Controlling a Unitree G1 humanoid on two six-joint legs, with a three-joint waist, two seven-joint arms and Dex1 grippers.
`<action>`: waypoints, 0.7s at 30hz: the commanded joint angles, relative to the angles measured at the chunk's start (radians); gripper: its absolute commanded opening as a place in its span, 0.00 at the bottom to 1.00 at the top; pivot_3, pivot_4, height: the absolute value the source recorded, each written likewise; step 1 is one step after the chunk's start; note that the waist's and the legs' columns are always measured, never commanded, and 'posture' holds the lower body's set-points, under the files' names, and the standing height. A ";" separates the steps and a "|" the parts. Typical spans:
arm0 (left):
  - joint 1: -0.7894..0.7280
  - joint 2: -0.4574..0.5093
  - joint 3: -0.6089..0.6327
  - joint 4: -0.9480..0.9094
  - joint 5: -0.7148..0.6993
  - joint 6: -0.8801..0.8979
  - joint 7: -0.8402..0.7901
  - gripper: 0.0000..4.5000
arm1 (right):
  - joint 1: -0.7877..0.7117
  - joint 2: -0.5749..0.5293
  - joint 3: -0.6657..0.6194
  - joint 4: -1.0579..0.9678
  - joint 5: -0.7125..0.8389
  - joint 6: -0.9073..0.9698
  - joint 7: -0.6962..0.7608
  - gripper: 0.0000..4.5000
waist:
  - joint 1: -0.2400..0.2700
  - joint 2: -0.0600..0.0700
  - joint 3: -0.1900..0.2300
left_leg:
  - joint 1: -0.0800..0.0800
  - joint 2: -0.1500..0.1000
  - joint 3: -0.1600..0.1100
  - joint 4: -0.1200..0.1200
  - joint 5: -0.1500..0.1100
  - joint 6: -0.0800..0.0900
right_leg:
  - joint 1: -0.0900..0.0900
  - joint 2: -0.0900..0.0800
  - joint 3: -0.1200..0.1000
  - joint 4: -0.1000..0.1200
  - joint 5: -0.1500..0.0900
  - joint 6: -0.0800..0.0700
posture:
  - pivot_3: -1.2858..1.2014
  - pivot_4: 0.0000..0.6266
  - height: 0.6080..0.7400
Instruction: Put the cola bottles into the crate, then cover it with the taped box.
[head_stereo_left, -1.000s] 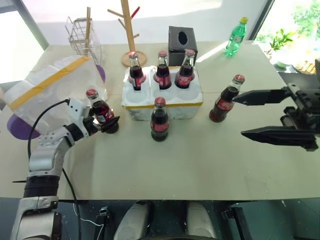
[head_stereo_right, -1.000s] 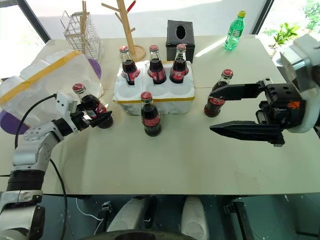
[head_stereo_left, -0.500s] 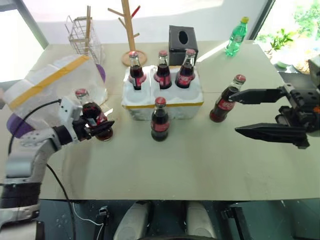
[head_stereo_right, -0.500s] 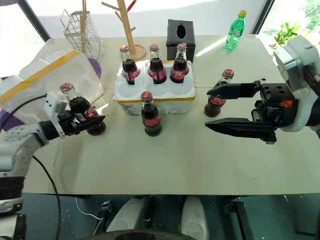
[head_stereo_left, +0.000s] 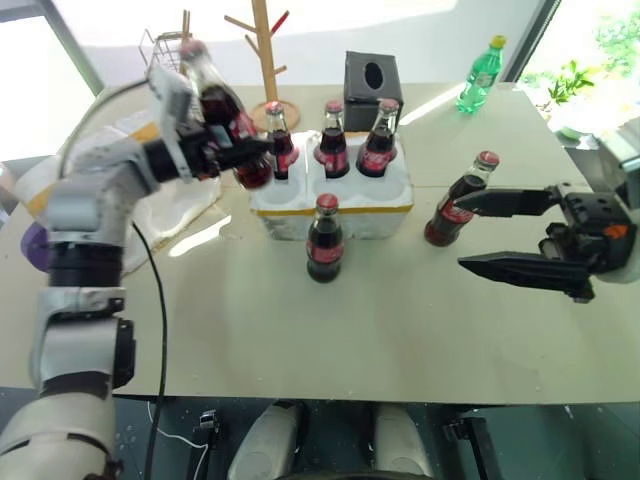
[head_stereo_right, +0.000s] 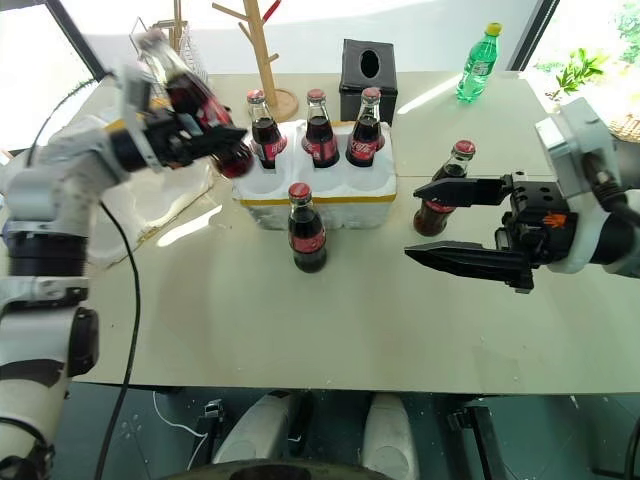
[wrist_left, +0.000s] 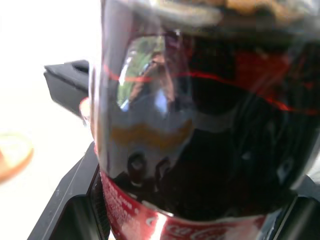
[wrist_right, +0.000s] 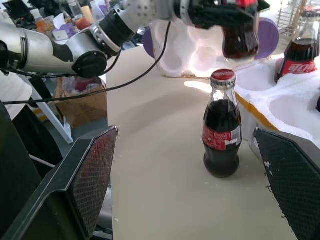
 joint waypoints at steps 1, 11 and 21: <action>-0.079 -0.036 0.024 0.109 0.028 -0.107 -0.041 0.64 | 0.013 0.011 -0.044 -0.037 0.020 -0.018 -0.025 1.00 | -0.004 -0.003 0.002 | -0.001 0.000 0.000 0.000 0.000 0.000 | -0.001 0.000 0.000 0.000 0.000 0.000 | 0.52 0.24 1.00; -0.105 -0.107 -0.001 0.275 0.147 -0.254 -0.062 0.64 | 0.044 0.029 -0.051 -0.030 0.011 -0.027 -0.072 1.00 | -0.019 -0.005 0.003 | -0.001 0.000 0.000 0.000 0.000 0.000 | -0.001 0.000 0.000 0.000 0.000 0.000 | 0.52 0.24 1.00; 0.011 -0.124 -0.056 0.252 0.258 -0.312 -0.065 0.93 | 0.041 0.063 0.055 -0.023 -0.123 -0.110 -0.066 1.00 | -0.019 -0.005 0.002 | 0.000 0.000 0.000 0.000 0.000 0.000 | 0.000 0.000 0.000 0.001 0.000 0.001 | 0.52 0.24 1.00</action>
